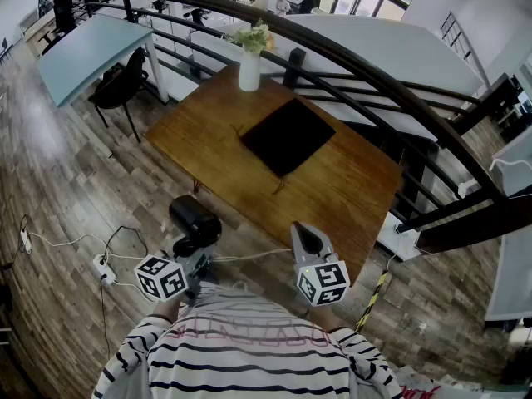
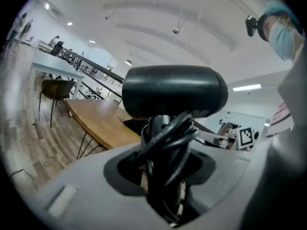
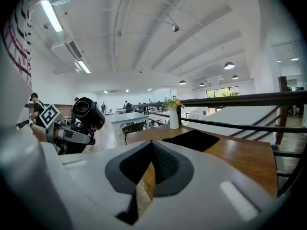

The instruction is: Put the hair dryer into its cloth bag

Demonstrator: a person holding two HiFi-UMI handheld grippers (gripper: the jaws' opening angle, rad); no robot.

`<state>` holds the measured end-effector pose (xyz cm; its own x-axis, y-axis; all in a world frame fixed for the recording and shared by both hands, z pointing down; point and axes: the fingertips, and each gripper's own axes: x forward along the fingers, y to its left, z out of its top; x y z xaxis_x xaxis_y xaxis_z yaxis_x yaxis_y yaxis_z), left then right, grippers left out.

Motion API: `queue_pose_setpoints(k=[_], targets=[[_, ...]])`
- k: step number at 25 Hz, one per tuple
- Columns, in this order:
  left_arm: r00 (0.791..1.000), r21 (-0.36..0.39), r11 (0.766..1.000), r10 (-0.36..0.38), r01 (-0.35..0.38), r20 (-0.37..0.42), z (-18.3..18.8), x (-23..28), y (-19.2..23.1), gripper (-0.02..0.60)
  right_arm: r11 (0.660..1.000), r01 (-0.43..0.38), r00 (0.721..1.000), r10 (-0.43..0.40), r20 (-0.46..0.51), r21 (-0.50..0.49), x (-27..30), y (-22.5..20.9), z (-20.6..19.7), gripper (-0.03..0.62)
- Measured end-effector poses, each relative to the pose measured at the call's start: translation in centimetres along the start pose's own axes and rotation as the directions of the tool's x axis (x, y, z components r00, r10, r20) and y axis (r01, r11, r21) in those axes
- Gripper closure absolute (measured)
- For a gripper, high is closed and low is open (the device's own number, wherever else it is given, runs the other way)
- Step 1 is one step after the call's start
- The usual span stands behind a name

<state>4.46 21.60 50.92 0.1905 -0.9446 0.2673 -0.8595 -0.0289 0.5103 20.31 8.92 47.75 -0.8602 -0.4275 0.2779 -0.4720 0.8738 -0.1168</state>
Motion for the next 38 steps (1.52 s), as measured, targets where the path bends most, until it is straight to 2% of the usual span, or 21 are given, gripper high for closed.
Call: queue_pose_setpoints(k=[8, 13, 18, 24, 27, 30, 33, 38], targets=[[1.000, 0.008, 1.000, -0.005, 0.005, -0.005, 0.3, 0.4, 0.2, 0.402, 1.000, -0.010, 1.000, 0.010, -0.003, 0.004, 0.9, 0.0, 0.1, 0.592], [1.000, 0.013, 1.000, -0.001, 0.002, -0.007, 0.3, 0.7, 0.0, 0.402, 0.996, -0.080, 0.995, 0.078, 0.055, 0.042, 1.0, 0.5, 0.7, 0.592], [1.000, 0.010, 1.000, 0.006, -0.006, -0.013, -0.1, 0.3, 0.3, 0.402, 0.996, -0.086, 0.995, 0.083, 0.053, 0.040, 1.5, 0.6, 0.6, 0.592], [0.998, -0.016, 0.999, -0.040, 0.039, -0.044, 0.8, 1.9, 3.2, 0.402, 0.998, -0.012, 0.999, 0.008, 0.053, 0.068, 3.2, 0.1, 1.0, 0.592], [0.994, -0.020, 0.996, -0.090, 0.089, -0.062, 3.5, 4.3, 6.0, 0.402, 0.996, 0.033, 0.998, -0.038, 0.059, 0.083, 6.3, -0.4, 2.2, 0.591], [0.986, 0.007, 0.990, -0.138, 0.139, -0.092, 6.4, 6.7, 8.1, 0.402, 0.992, 0.081, 0.994, -0.087, 0.062, 0.101, 9.3, -1.0, 3.6, 0.546], [0.976, 0.030, 0.982, -0.182, 0.187, -0.120, 9.0, 8.4, 9.9, 0.402, 0.986, 0.123, 0.990, -0.130, 0.058, 0.114, 12.2, -1.3, 4.6, 0.542], [0.957, 0.057, 0.969, -0.227, 0.240, -0.178, 12.6, 10.5, 14.3, 0.402, 0.973, 0.181, 0.981, -0.190, 0.048, 0.142, 17.7, -1.3, 6.1, 0.520]])
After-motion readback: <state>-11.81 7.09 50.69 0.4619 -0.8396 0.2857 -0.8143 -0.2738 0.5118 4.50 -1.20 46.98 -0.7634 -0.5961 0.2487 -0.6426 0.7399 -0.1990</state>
